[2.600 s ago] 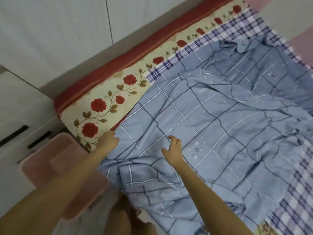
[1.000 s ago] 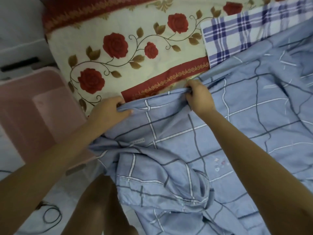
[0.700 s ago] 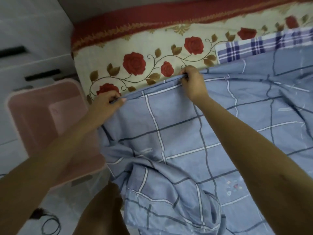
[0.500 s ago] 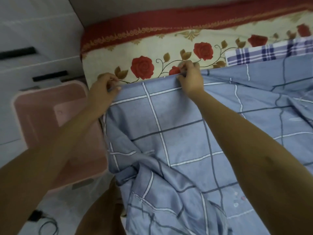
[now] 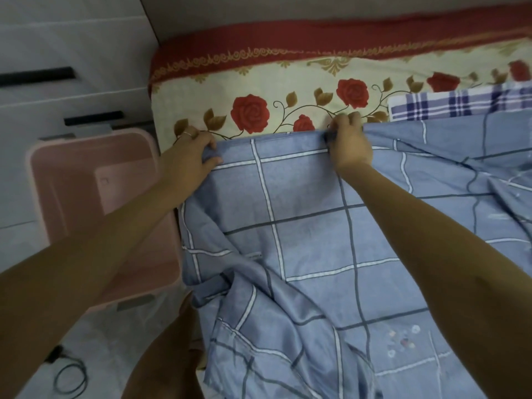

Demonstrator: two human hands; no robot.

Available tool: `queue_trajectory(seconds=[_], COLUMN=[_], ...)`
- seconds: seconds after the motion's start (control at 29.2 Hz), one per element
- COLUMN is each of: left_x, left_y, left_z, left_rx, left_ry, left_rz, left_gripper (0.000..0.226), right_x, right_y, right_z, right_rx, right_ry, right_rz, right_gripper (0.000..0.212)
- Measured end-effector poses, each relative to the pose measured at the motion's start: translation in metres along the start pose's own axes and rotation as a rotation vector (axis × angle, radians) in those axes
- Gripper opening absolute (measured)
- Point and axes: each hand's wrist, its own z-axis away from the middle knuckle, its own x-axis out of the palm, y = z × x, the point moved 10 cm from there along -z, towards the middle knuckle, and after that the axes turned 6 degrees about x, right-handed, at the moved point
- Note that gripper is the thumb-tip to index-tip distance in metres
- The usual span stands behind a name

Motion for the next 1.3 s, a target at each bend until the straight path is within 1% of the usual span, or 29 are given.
queue_trajectory(seconds=[0.07,0.1,0.14,0.17,0.24,0.27,0.34,0.38,0.45,0.51,0.58,0.69,0.82,0.96,1.1,1.17,1.23,1.3], left_x=[0.002,0.002,0.003,0.003,0.004,0.006,0.011,0.014,0.023,0.036,0.047,0.055,0.065,0.072,0.071,0.073,0.074,0.074], left_y=[0.006,0.009,0.012,0.015,0.020,0.023,0.031,0.035,0.045,0.059,0.071,0.081,0.092,0.093,0.088,0.086,0.085,0.086], left_z=[-0.002,-0.003,-0.004,-0.005,-0.008,-0.009,-0.012,-0.014,-0.019,-0.025,-0.031,-0.041,-0.058,-0.068,-0.070,-0.070,-0.071,-0.073], left_rx=[0.015,0.028,0.042,0.054,0.084,0.109,0.160,0.179,0.219,0.271,0.315,0.293,0.242,0.245,0.244,0.206,0.186,0.208], left_ry=[-0.012,-0.012,-0.009,-0.001,0.013,0.013,0.011,0.011,-0.020,-0.064,-0.080,-0.044,-0.055,0.003,0.130,0.140,0.151,0.166], left_rz=[-0.066,-0.094,-0.116,-0.136,-0.179,-0.205,-0.255,-0.281,-0.343,-0.394,-0.411,-0.408,-0.377,-0.366,-0.400,-0.391,-0.374,-0.363], left_gripper=[0.026,0.026,0.026,0.027,0.028,0.028,0.030,0.032,0.040,0.043,0.040,0.036,0.030,0.024,0.019,0.018,0.018,0.017], right_x=[-0.020,-0.024,-0.022,-0.016,0.002,0.006,0.008,0.008,0.006,0.002,-0.004,-0.015,-0.016,-0.015,-0.018,-0.022,-0.026,-0.036], right_y=[0.013,0.021,0.027,0.032,0.039,0.041,0.042,0.041,0.039,0.039,0.044,0.058,0.075,0.097,0.117,0.123,0.126,0.129], right_z=[0.002,0.003,0.002,-0.001,-0.006,-0.008,-0.013,-0.015,-0.019,-0.020,-0.023,-0.029,-0.037,-0.047,-0.053,-0.054,-0.054,-0.054], right_rx=[0.063,0.081,0.089,0.083,0.034,0.013,-0.007,-0.014,-0.037,-0.085,-0.097,-0.030,0.030,0.107,0.181,0.166,0.157,0.212], right_ry=[0.143,0.174,0.153,0.090,-0.052,-0.093,-0.138,-0.152,-0.163,-0.131,-0.067,0.010,-0.034,-0.053,-0.106,-0.102,-0.086,-0.019], right_rz=[-0.033,-0.055,-0.054,-0.027,0.031,0.029,-0.027,-0.067,-0.101,-0.017,0.107,0.233,0.232,0.163,0.114,0.097,0.015,-0.129], right_gripper=[0.032,0.028,0.024,0.024,0.033,0.041,0.053,0.054,0.052,0.048,0.039,0.031,0.037,0.027,0.028,0.029,0.030,0.028])
